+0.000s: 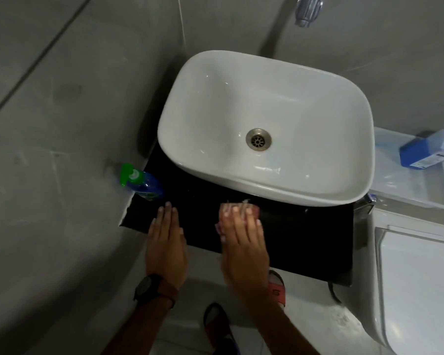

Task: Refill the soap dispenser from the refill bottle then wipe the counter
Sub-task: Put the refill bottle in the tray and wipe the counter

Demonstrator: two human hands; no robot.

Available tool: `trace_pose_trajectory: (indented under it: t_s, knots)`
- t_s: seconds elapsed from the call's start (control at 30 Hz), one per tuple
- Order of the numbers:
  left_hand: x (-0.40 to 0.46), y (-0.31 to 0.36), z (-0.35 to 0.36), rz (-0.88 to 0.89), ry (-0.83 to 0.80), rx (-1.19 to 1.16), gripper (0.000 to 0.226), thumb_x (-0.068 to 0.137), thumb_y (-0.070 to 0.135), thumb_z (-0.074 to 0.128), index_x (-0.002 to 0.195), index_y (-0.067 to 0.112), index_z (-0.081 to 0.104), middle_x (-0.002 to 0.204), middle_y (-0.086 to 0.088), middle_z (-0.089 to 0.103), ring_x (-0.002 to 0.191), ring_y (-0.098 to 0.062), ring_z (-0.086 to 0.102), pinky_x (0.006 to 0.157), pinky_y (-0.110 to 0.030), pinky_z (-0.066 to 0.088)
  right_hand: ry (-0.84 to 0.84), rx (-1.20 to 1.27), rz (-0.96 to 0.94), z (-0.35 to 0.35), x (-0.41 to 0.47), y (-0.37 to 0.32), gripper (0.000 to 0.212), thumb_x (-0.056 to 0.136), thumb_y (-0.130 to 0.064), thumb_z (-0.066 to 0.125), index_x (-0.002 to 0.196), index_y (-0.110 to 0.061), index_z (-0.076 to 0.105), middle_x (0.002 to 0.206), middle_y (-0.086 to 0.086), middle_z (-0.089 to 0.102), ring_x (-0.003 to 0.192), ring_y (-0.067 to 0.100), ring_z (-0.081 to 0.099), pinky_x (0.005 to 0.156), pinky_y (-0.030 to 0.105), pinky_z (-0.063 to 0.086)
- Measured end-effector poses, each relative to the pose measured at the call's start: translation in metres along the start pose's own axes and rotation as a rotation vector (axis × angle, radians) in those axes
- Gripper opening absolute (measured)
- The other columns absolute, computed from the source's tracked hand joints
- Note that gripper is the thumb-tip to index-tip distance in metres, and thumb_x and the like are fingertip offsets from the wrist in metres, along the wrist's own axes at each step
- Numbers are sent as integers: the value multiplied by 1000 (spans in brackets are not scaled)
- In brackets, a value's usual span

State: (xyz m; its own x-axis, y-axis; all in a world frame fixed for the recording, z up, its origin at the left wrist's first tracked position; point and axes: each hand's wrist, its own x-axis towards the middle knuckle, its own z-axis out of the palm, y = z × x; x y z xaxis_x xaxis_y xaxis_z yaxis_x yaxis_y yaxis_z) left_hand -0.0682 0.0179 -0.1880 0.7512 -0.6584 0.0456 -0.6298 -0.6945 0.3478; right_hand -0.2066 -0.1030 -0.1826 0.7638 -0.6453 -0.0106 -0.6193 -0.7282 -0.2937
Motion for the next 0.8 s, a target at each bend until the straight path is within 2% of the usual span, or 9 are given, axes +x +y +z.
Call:
trace_pose_trajectory:
  t_s: [0.17, 0.37, 0.53, 0.6, 0.67, 0.8]
  knots:
    - [-1, 2, -1, 4, -15, -4, 54, 95, 10, 35, 147, -6, 35, 156, -22, 32, 146, -35, 31, 119, -49, 26, -20, 40, -196, 7, 62, -57, 59, 109, -33, 38, 164, -19, 27, 171, 6, 31, 162, 30, 15, 131, 52, 17]
    - [0, 2, 0, -24, -43, 12, 61, 91, 15, 33, 150, 0, 32, 157, -19, 32, 147, -31, 29, 120, -47, 25, -68, 55, -246, 11, 82, -69, 58, 110, -35, 33, 165, -20, 24, 171, 6, 29, 161, 29, 18, 130, 49, 16]
    - [2, 3, -6, -11, -92, 37, 62, 90, 14, 24, 147, -7, 31, 157, -25, 29, 147, -36, 27, 120, -49, 20, -22, 96, -226, 1, 54, -51, 63, 107, -29, 47, 165, -29, 23, 173, 6, 24, 162, 29, 13, 131, 48, 17]
    - [5, 8, -12, -32, -123, 54, 62, 93, 18, 19, 147, -10, 31, 157, -26, 28, 147, -38, 27, 121, -50, 20, -46, 89, -228, -7, 39, -37, 67, 101, -22, 54, 163, -28, 28, 172, 5, 26, 162, 30, 16, 130, 50, 24]
    - [8, 15, -16, -52, -142, 76, 62, 95, 20, 16, 145, -12, 33, 156, -28, 29, 145, -42, 28, 119, -53, 23, -60, 97, -220, -20, 25, -15, 66, 95, -14, 50, 160, -25, 39, 169, 4, 35, 160, 32, 24, 126, 49, 33]
    - [7, 42, -20, -119, -121, 55, 59, 96, 22, 25, 139, -16, 39, 151, -34, 34, 140, -49, 36, 116, -59, 29, -21, 139, -117, -51, -6, 43, 60, 94, -11, 38, 150, -25, 56, 160, 0, 50, 155, 28, 36, 119, 43, 44]
